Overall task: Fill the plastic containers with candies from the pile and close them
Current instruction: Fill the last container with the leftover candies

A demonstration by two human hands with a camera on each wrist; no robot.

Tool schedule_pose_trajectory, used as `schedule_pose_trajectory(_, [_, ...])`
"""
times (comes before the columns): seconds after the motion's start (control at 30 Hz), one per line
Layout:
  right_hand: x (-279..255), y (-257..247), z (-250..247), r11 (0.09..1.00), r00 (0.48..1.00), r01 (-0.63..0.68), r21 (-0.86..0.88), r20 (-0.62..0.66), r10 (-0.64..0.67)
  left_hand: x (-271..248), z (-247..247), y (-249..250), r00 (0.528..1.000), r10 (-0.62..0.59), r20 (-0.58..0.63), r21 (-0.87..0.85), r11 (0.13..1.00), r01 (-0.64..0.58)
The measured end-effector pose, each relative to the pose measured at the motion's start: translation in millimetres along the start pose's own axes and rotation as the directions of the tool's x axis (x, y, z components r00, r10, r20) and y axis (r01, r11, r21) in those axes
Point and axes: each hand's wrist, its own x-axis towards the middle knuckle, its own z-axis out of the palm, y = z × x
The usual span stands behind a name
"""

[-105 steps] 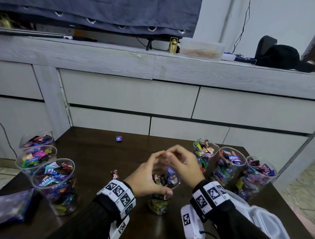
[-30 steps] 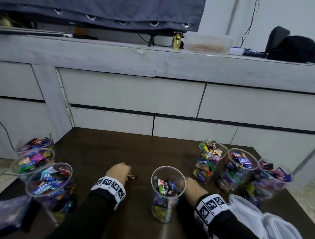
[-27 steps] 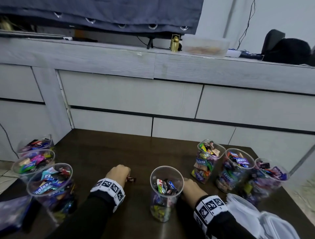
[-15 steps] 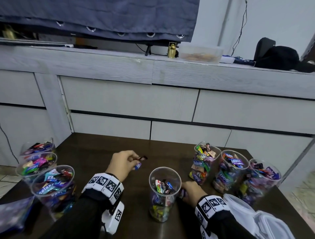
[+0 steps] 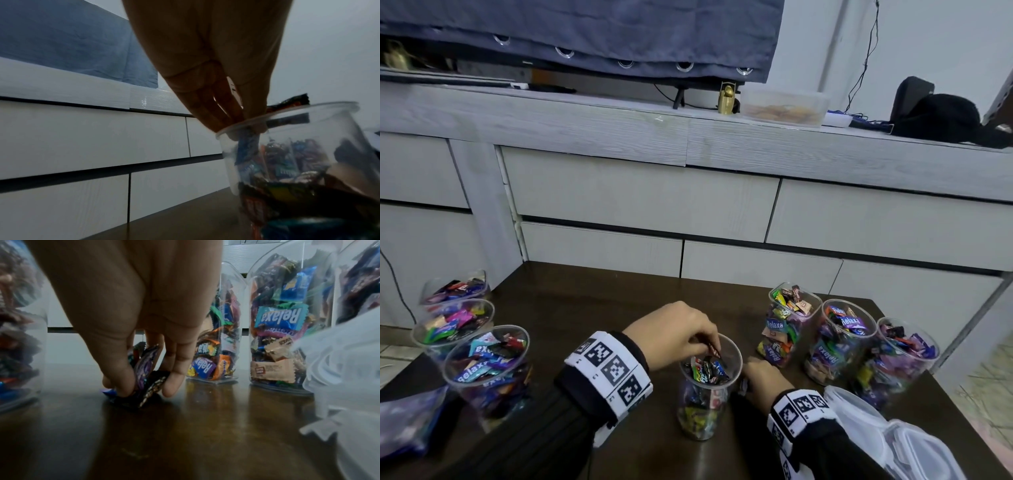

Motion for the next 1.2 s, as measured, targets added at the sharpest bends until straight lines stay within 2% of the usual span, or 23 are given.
schedule_pose_trajectory(0.1, [-0.6,-2.4,-6.7,1.000,0.999,-0.021,0.011,0.028,0.021,2.4,1.9,-0.1,0.996,0.038,0.086,0.132,0.990,-0.049])
schedule_pose_trajectory(0.17, [-0.7,-3.0,-11.9,0.998,0.998,-0.046,0.044,0.039,0.044,3.1,2.8,-1.1,0.993,0.050,0.104,0.127,0.990,-0.064])
schedule_pose_trajectory(0.3, [-2.4,-0.8,-20.2,0.994,0.996,-0.055,0.092,0.070,0.049,-2.3,10.1,-7.0,0.999,0.033,-0.004,-0.078,0.996,-0.033])
schedule_pose_trajectory(0.4, [-5.4,1.5,-26.3,0.992,0.997,-0.047,0.116,0.069,0.039,-8.9,17.8,-12.7,0.997,-0.061,-0.047,-0.266,0.963,0.047])
schedule_pose_trajectory(0.5, [-8.2,3.8,-36.1,0.989,0.998,-0.050,0.141,0.031,0.046,-13.7,25.2,-18.0,0.984,-0.170,0.055,-0.428,0.887,0.177])
schedule_pose_trajectory(0.6, [-11.9,0.1,-56.9,0.985,0.999,-0.042,0.170,-0.015,0.046,-17.4,34.6,-22.0,0.971,-0.184,0.152,-0.513,0.825,0.237])
schedule_pose_trajectory(0.8, [-26.7,-28.2,-130.8,0.956,0.971,0.054,0.287,-0.237,0.016,-17.8,46.6,-26.4,0.965,-0.203,0.165,-0.518,0.815,0.260])
schedule_pose_trajectory(0.9, [-37.5,-51.6,-160.6,0.936,0.951,0.166,0.310,-0.303,-0.068,-16.9,47.4,-27.7,0.963,-0.208,0.173,-0.530,0.804,0.269])
schedule_pose_trajectory(1.0, [-41.8,-74.4,-169.8,0.929,0.959,0.247,0.274,-0.205,-0.195,-16.1,48.8,-28.9,0.962,-0.215,0.167,-0.527,0.805,0.272])
schedule_pose_trajectory(1.1, [-38.3,-90.0,-161.2,0.936,0.948,0.316,0.157,-0.081,-0.307,-15.8,49.7,-28.8,0.962,-0.217,0.164,-0.515,0.813,0.271])
schedule_pose_trajectory(1.2, [-34.6,-99.0,-147.7,0.934,0.935,0.355,0.037,0.005,-0.356,-16.4,49.9,-28.0,0.962,-0.223,0.155,-0.504,0.820,0.271])
